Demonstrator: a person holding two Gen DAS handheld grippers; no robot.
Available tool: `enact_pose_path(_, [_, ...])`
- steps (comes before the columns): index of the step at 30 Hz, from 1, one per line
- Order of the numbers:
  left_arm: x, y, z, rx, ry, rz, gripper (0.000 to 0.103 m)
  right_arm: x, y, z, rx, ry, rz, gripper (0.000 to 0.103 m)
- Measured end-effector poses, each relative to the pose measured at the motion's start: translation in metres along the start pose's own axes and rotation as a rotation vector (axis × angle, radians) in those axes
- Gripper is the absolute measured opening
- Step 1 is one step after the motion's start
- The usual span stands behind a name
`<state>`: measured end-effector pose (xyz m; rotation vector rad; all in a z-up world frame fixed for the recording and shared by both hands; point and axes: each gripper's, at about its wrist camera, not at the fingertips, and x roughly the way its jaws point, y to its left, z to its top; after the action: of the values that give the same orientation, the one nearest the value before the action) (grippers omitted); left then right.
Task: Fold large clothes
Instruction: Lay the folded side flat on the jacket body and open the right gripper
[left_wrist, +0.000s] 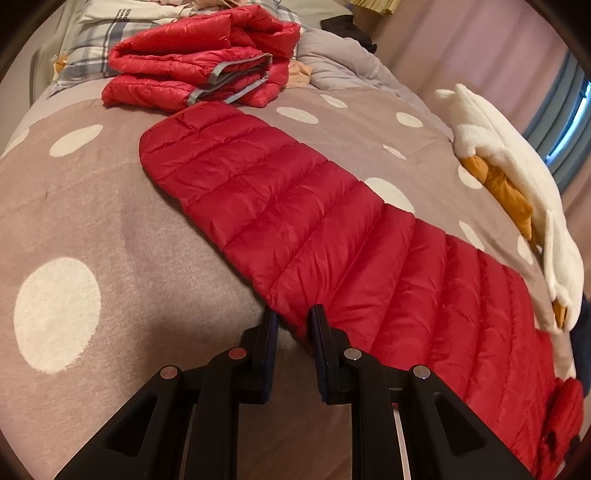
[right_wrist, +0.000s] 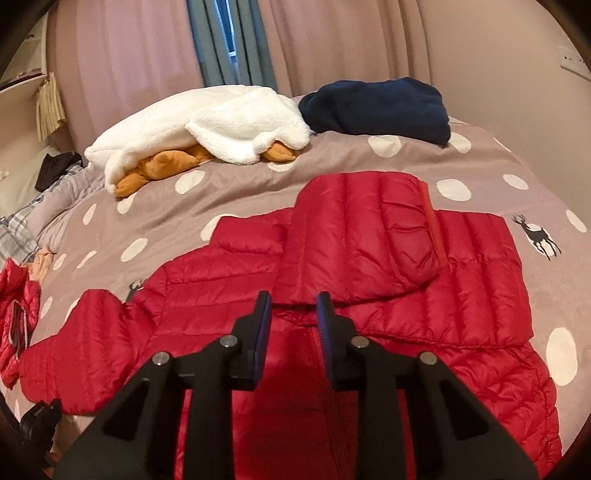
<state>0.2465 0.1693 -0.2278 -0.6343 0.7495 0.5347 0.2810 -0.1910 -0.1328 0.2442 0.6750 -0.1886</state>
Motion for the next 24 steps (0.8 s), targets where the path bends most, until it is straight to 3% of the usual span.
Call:
enact_pose_path(4, [-0.001,0.006,-0.001,-0.04,0.007,-0.021,0.019,-0.002,-0.006,0.002,0.012,-0.053,-0.115,0.027])
enact_pose_path(8, [-0.002,0.006,-0.001,-0.031,0.002,-0.012,0.019,0.003,-0.011,0.006,0.028,-0.048,-0.138,0.033])
enact_pose_path(10, [-0.003,0.004,-0.002,-0.019,-0.002,-0.003,0.019,0.009,-0.016,0.009,0.067,-0.029,-0.119,0.056])
enact_pose_path(12, [-0.003,0.003,-0.002,-0.018,-0.003,0.0,0.019,0.017,-0.02,0.011,0.114,-0.008,-0.103,0.071])
enact_pose_path(13, [-0.003,0.004,-0.002,-0.021,-0.002,-0.001,0.019,0.022,-0.022,0.011,0.139,0.005,-0.094,0.073])
enact_pose_path(16, [-0.002,0.004,-0.002,-0.021,-0.003,-0.001,0.019,0.042,-0.028,0.01,0.201,0.066,-0.078,0.073])
enact_pose_path(20, [-0.002,0.0,-0.002,-0.006,-0.006,0.005,0.019,0.064,-0.028,0.008,0.203,0.092,-0.131,0.073])
enact_pose_path(24, [0.0,-0.004,-0.002,0.0,-0.012,0.014,0.019,0.069,-0.024,0.008,0.188,0.067,-0.145,0.048])
